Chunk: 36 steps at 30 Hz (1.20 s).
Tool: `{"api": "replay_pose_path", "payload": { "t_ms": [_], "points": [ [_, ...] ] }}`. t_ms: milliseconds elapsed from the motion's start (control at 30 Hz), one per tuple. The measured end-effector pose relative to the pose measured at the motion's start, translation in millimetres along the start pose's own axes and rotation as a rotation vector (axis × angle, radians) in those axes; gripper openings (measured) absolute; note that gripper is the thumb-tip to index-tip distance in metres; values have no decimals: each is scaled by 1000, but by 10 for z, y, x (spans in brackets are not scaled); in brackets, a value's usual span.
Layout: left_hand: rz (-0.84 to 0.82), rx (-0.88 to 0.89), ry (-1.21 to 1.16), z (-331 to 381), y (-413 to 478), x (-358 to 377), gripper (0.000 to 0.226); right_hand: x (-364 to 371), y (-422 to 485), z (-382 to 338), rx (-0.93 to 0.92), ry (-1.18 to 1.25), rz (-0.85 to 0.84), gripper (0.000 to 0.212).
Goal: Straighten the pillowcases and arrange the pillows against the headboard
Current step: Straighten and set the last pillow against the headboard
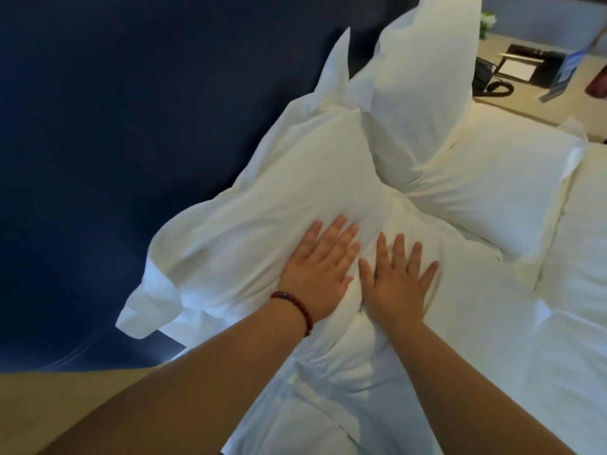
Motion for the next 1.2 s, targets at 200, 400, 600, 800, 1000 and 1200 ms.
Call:
{"api": "replay_pose_path", "payload": {
  "t_ms": [200,400,600,800,1000,1200],
  "points": [
    [31,-71,60,-316,-9,141,53,341,110,-535,69,289,-72,85],
    [-124,-39,130,-23,68,284,58,390,261,-290,16,195,-281,71],
    [-68,-56,17,26,-69,291,57,114,-359,34,-69,70,-56,69],
    [-230,-32,-21,290,-479,518,63,430,-917,319,-135,-43,-60,68],
    [-330,18,8,336,-547,402,61,370,-945,364,-151,-78,-103,68],
    [-440,42,-150,566,-1288,347,68,284,-1470,534,-184,-117,-164,66]
  ]
}}
Point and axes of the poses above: each hand's wrist, its own y-axis towards the middle knuckle, its own x-axis out of the palm, z = x × y, the point moved 3 cm from there along y, towards the middle knuckle, and after that the axes turned 10 degrees about y, right-handed, at the moved point
